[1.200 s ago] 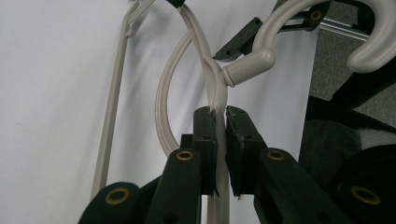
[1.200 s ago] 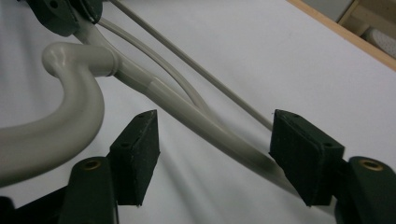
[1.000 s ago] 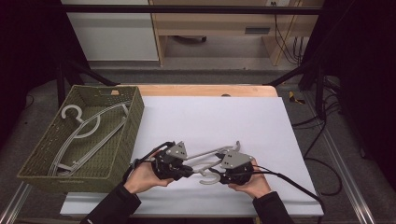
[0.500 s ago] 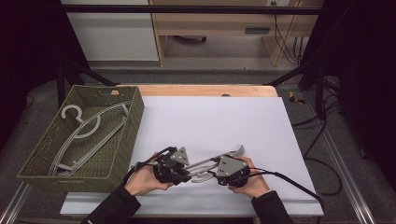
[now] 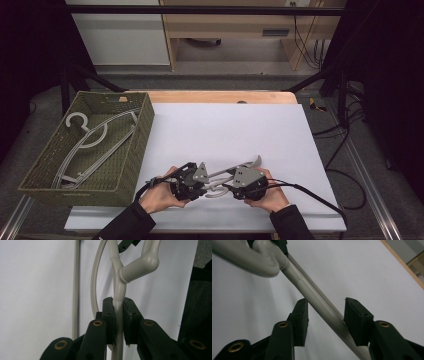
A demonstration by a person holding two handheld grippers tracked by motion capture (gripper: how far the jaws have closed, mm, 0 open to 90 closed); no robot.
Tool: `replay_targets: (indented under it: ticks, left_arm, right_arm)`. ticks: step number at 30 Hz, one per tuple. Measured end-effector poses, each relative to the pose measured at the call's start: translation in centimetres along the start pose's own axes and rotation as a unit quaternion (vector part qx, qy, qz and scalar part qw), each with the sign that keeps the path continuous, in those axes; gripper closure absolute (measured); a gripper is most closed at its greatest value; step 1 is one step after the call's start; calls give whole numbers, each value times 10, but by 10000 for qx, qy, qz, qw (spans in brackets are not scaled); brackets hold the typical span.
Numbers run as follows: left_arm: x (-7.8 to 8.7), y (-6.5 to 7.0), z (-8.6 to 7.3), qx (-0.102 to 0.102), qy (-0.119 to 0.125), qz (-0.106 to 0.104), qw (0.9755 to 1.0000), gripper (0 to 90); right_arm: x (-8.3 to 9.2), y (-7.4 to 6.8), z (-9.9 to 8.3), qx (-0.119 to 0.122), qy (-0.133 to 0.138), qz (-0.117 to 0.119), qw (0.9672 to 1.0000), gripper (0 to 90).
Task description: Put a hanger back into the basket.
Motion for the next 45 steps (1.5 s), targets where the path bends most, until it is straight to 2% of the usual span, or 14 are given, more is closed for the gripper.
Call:
replay_targets:
  ticks: [3, 5, 9, 12, 15, 17, 19, 22, 29, 32, 35, 36, 39, 45]
  left_arm:
    - [1, -3, -1, 64, 95, 91, 9999, 822]
    - [5, -5, -3, 153, 222, 71, 9996, 824]
    - [19, -8, -4, 267, 505, 30, 9984, 825]
    - [30, -11, -3, 322, 646, 31, 9974, 825]
    - [46, -14, 0, 391, 855, -46, 9956, 825]
    - [56, -15, 4, 420, 970, -107, 9943, 825]
    - [68, -16, 8, 402, 1039, -61, 9938, 824]
    - [89, -17, 12, 388, 1164, 6, 9924, 824]
    - [139, -26, 14, 467, 1372, 204, 9892, 824]
    - [157, -34, 8, 529, 1421, 255, 9881, 824]
    - [171, -44, -1, 647, 1438, 316, 9870, 825]
    - [177, -49, -6, 684, 1415, 368, 9869, 824]
    - [190, -62, -23, 861, 1436, 308, 9854, 824]
    - [214, -91, -71, 1329, 1412, 504, 9797, 824]
  right_arm:
    - [6, 2, -1, -174, 53, -16, 9998, 481]
    - [15, 6, -2, -302, 144, -73, 9994, 454]
    - [34, 12, -10, -511, 294, -167, 9981, 398]
    - [46, 15, -19, -780, 380, -170, 9961, 354]
    - [57, 18, -29, -1147, 496, -97, 9921, 309]
    - [63, 20, -35, -1422, 596, -53, 9880, 269]
    - [65, 21, -39, -1602, 634, -13, 9851, 229]
    - [68, 23, -44, -1906, 744, 11, 9788, 212]
    - [74, 28, -49, -2293, 869, 30, 9695, 159]
    - [74, 29, -50, -2363, 865, 14, 9678, 154]
    - [74, 29, -50, -2342, 846, 23, 9685, 154]
    - [73, 29, -50, -2337, 837, 20, 9687, 154]
    - [72, 29, -51, -2328, 802, 24, 9692, 149]
    - [70, 29, -51, -2331, 761, 23, 9695, 143]
Point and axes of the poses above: each handheld gripper's, and its own axes: x roughly backward along the jaws, z roughly out of its top, y roughly to its right, the point moved 5 cm from there along -x, roughly forward along the jaws, and after that the axes turned 15 degrees about -y, right-handed, at the moved point
